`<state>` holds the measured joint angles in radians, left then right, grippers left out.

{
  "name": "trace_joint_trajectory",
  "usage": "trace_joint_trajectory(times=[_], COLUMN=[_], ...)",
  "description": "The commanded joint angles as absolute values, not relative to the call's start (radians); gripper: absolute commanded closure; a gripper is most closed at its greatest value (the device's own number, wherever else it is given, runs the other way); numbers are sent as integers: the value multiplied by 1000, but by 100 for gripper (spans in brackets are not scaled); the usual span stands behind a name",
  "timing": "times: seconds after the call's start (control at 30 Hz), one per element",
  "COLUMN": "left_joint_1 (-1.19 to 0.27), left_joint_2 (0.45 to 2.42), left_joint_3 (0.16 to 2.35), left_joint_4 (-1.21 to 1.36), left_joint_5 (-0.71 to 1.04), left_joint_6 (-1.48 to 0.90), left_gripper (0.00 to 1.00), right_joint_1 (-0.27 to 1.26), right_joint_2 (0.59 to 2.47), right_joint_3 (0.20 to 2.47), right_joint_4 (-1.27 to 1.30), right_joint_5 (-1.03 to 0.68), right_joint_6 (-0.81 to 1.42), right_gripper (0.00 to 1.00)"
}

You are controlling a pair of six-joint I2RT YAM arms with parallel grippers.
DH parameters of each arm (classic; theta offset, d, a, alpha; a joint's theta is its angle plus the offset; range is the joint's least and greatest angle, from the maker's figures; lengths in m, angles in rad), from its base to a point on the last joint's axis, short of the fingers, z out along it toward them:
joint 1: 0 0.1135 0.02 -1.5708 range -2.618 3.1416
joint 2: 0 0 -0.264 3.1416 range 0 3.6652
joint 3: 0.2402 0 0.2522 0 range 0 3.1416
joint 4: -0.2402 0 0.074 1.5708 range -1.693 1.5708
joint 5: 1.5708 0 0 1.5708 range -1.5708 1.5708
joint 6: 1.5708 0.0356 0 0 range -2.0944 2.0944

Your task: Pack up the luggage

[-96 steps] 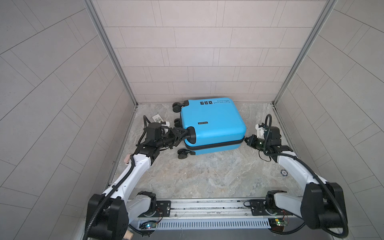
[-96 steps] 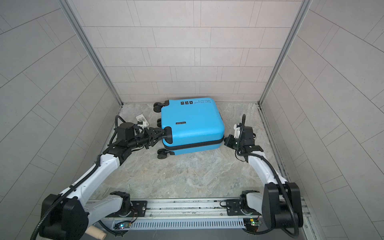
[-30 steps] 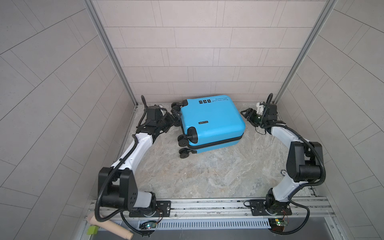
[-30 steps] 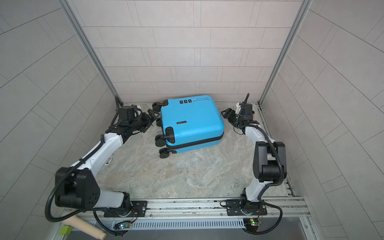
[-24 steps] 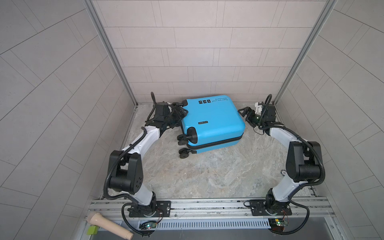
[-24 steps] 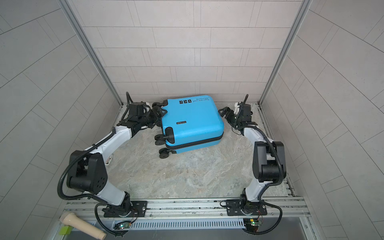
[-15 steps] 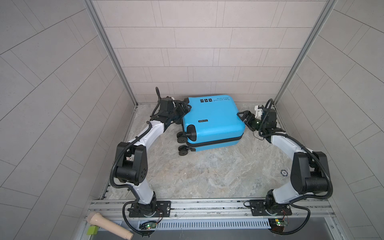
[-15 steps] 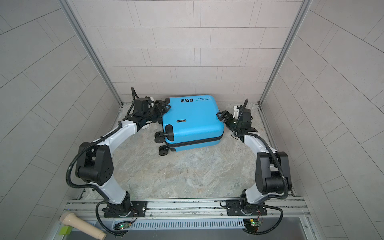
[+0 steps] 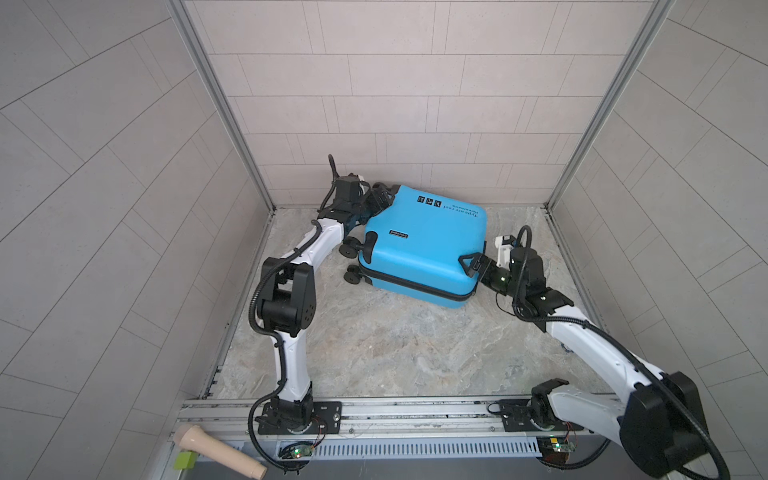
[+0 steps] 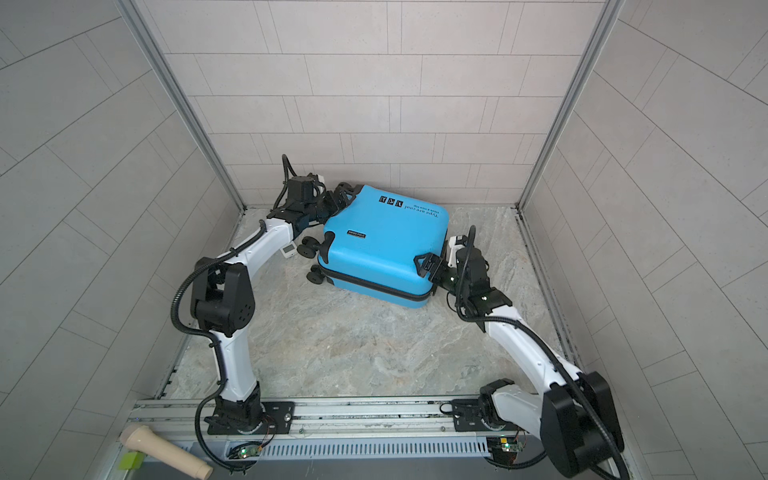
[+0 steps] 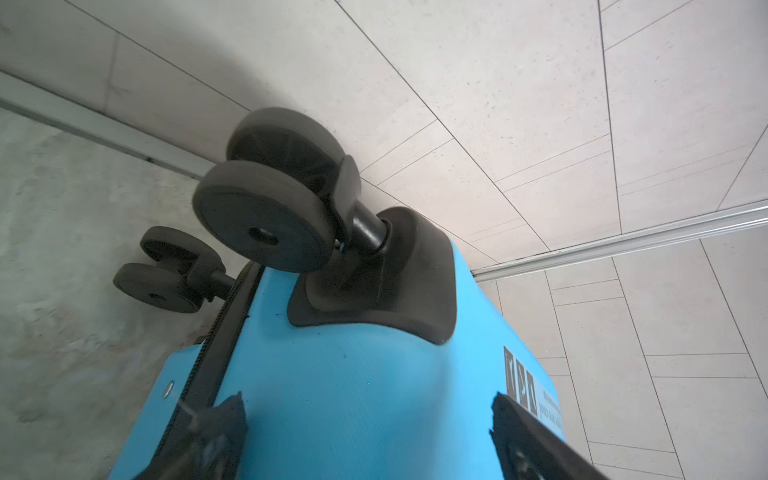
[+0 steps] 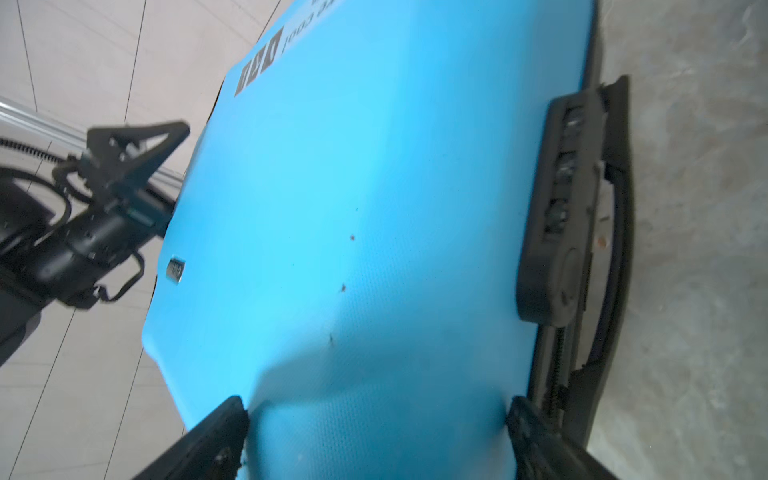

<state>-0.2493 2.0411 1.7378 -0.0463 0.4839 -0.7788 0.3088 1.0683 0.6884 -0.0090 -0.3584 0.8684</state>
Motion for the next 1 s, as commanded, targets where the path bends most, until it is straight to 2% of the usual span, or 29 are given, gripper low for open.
trace_joint_trajectory(times=[0.0, 0.2, 0.33, 0.5, 0.6, 0.8, 0.97], left_joint_1=[-333, -333, -333, -340, -357, -454, -531], left_joint_2=[2118, 2130, 1985, 1767, 1628, 1336, 1107], left_joint_3=[1793, 1893, 1879, 1828, 1713, 1348, 1016], left_joint_4=[16, 36, -79, -292, -353, -352, -235], left_joint_5=[623, 552, 386, 228, 186, 101, 30], left_joint_6=[-850, -883, -766, -647, -646, -717, -886], left_gripper=[2, 3, 3, 2, 3, 2, 2], right_joint_1=[392, 394, 353, 256, 176, 13, -80], right_joint_2=[972, 835, 830, 937, 1037, 1252, 1442], right_joint_3=[648, 681, 789, 922, 993, 1146, 1272], right_joint_4=[-130, -361, -470, -494, -460, -359, -303], right_joint_5=[-373, -237, -191, -199, -208, -253, -283], right_joint_6=[886, 785, 685, 606, 594, 621, 641], right_gripper=[2, 0, 0, 0, 0, 0, 0])
